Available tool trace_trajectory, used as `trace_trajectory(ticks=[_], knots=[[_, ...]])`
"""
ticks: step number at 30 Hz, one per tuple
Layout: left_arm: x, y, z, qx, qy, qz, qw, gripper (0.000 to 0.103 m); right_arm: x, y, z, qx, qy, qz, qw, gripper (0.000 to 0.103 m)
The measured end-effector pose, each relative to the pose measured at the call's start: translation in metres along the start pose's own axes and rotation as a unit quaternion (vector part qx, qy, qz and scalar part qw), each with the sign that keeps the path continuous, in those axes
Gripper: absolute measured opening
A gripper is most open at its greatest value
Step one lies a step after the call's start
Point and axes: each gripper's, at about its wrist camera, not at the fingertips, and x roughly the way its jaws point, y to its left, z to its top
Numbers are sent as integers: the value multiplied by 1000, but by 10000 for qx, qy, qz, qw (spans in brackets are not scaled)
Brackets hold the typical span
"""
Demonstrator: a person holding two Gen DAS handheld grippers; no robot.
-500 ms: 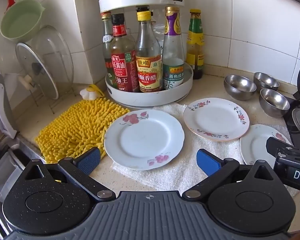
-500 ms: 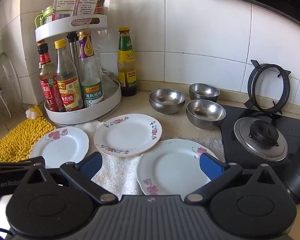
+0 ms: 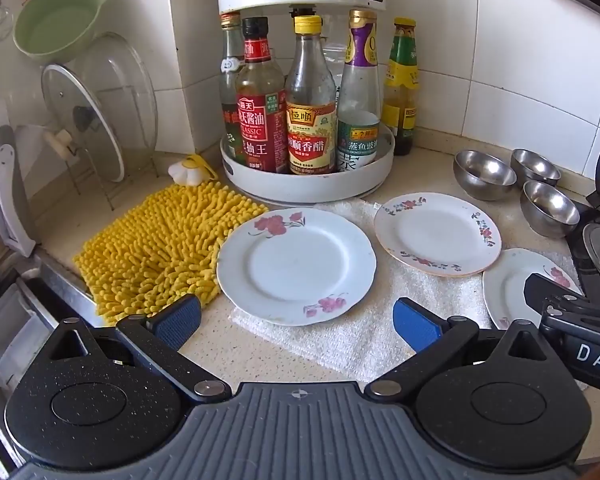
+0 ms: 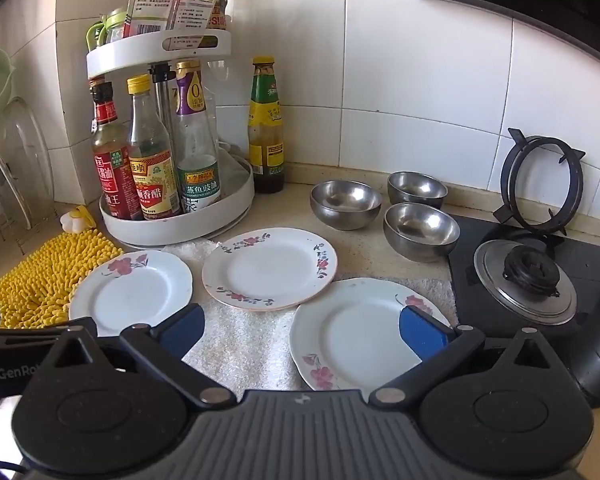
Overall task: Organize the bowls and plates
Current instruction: 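Move the left gripper toward the orange-rimmed floral plate on the towel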
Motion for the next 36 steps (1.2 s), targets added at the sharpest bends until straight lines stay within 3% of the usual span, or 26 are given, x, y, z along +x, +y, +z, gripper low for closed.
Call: trace_trajectory(ticks=[18, 36], knots=[[4, -4, -6, 2, 128, -142, 9998, 103, -2, -3, -8, 7, 119, -138, 9998, 103], [46, -51, 12, 305, 388, -384, 9980, 103, 39, -44, 2, 184, 379, -333, 9986, 103]])
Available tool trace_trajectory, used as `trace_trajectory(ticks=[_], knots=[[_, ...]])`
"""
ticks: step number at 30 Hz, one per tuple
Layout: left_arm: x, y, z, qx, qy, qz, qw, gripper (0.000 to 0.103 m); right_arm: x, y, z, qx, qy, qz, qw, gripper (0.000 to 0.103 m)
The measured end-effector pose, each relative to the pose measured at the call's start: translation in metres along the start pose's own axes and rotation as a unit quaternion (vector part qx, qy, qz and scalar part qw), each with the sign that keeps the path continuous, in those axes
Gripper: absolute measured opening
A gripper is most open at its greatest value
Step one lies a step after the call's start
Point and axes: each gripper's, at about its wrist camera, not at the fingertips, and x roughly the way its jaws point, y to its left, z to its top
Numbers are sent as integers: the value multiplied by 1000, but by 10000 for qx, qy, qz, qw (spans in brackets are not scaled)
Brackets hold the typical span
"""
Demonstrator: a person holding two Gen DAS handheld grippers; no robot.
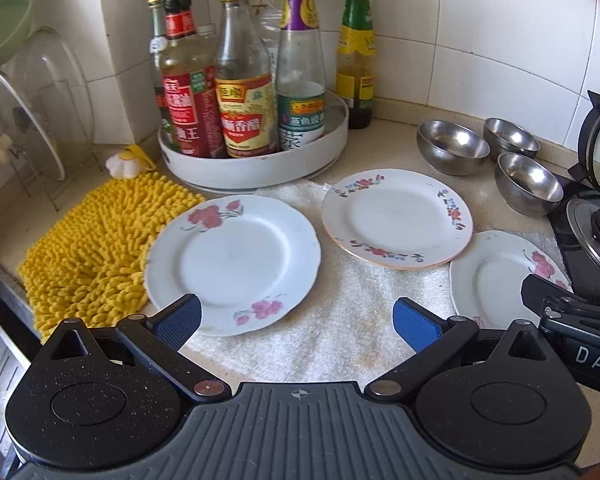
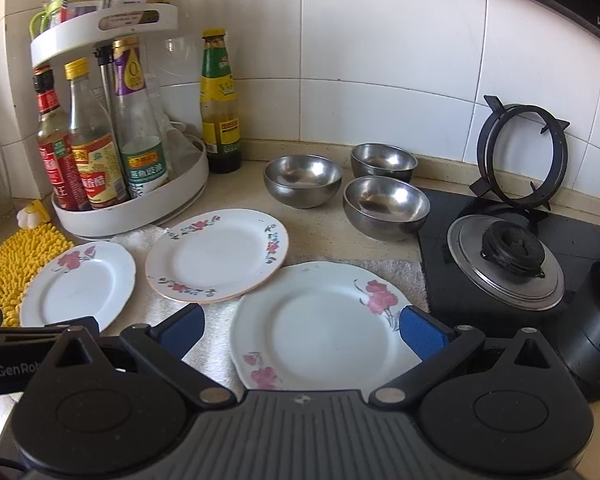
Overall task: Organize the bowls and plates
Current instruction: 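Move the left gripper toward the orange-rimmed floral plate on the towel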
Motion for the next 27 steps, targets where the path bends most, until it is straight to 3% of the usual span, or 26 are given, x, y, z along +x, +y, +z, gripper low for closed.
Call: trace_trajectory(ticks=[12, 27], knots=[[31, -46, 5, 407, 287, -366, 9981, 103, 26, -40, -2, 242, 297, -370, 9986, 103], [69, -99, -1, 1007, 754, -919, 9878, 103, 67, -94, -19, 511, 931, -573, 9927, 103]])
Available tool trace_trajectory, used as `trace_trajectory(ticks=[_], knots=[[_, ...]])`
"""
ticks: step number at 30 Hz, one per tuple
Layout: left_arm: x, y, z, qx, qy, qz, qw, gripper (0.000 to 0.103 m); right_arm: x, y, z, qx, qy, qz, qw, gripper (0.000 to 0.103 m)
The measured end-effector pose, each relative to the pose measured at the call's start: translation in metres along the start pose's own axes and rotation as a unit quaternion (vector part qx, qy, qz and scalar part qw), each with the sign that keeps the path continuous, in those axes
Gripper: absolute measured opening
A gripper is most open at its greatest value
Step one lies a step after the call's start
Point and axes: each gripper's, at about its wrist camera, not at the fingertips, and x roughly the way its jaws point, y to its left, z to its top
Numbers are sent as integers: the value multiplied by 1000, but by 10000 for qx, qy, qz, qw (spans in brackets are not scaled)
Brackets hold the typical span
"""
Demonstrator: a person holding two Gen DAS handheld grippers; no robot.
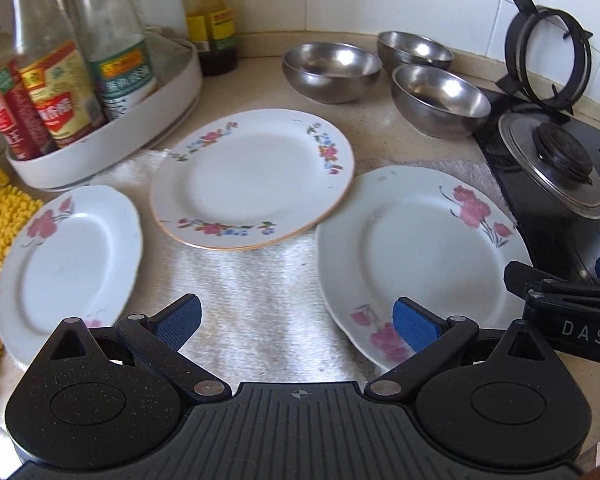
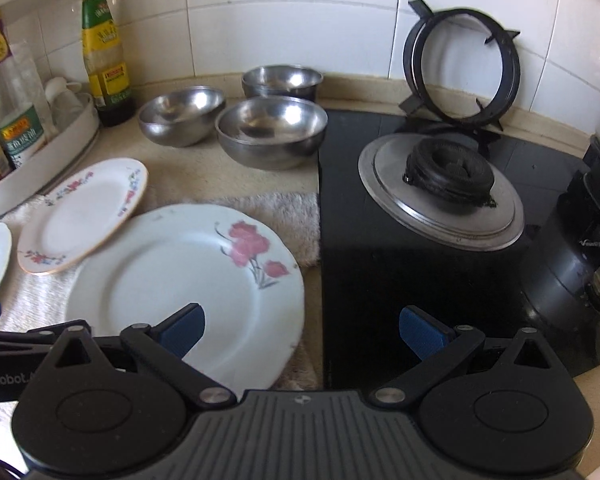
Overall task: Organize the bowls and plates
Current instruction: 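Move the left gripper toward the orange-rimmed floral plate on the towel, then grasp the rim of the orange-rimmed floral plate with the left gripper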
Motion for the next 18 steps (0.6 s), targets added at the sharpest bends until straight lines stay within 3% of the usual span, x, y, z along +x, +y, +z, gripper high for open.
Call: trace_trajectory(ticks=[5, 8, 11, 14, 18], knots=[[14, -8, 5, 124, 132, -160, 9997, 102, 13, -7, 1, -52, 112, 29, 9999, 101], [25, -9, 7, 128, 274, -395, 9988, 99, 24, -15, 1, 131, 368, 467, 9981, 89], [33, -3, 10, -124, 366, -793, 9961, 99, 26, -17, 3, 42, 248, 615, 9978, 84], [35, -1, 13, -97, 298, -938, 9951, 98, 27, -15, 7, -44, 290, 826, 9961, 76], [37, 1, 15, 46, 235, -1090, 9938, 99, 30, -11, 10, -269, 243, 1057, 9937, 73]])
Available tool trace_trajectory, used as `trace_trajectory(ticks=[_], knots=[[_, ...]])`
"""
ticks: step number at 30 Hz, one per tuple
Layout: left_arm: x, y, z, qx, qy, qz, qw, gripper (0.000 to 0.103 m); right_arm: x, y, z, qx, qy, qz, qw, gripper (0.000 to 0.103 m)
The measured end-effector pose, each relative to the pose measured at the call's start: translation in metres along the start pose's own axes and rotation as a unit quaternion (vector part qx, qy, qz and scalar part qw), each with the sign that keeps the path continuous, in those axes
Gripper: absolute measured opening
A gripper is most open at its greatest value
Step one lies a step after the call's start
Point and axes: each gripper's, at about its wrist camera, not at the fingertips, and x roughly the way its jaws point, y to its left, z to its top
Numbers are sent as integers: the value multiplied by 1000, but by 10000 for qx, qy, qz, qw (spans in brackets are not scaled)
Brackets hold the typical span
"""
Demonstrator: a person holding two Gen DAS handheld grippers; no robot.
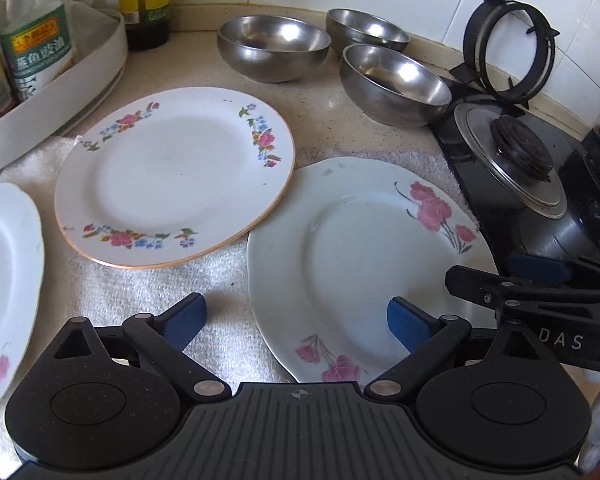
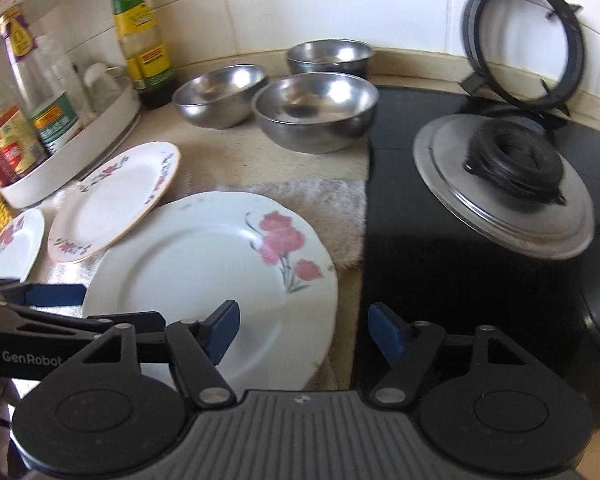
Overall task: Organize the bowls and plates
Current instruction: 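Grasp the rim of the orange-rimmed floral plate with the left gripper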
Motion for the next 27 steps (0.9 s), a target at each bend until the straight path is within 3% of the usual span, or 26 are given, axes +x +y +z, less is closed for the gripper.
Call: trace_trajectory(ticks=[4, 10, 12, 14, 21, 23, 27], knots=[[3, 0, 6, 110, 131, 120, 9998, 98, 7, 6, 6, -232, 74, 153, 9996, 63], [0, 0, 6, 140, 238, 80, 9996, 91, 11, 6, 7, -313, 213, 269, 9989, 65], [-2, -4, 5, 232, 255, -58, 9994, 82, 9, 5, 7, -430, 251, 319, 9982, 65], [-4, -7, 5, 299, 272, -124, 9991, 78, 7, 4, 8, -473, 328, 376, 9976, 64], [-8, -10, -1, 555, 450, -403, 9966, 85, -5, 3, 5, -743, 654, 545, 9936, 61], [-10, -12, -2, 679, 454, -364, 9960, 87, -9, 2, 9, -1167, 725, 657, 9883, 60], [-17, -4, 4, 498, 234, -244, 9982, 87, -12, -7, 25, -1386, 493, 105, 9891, 62]])
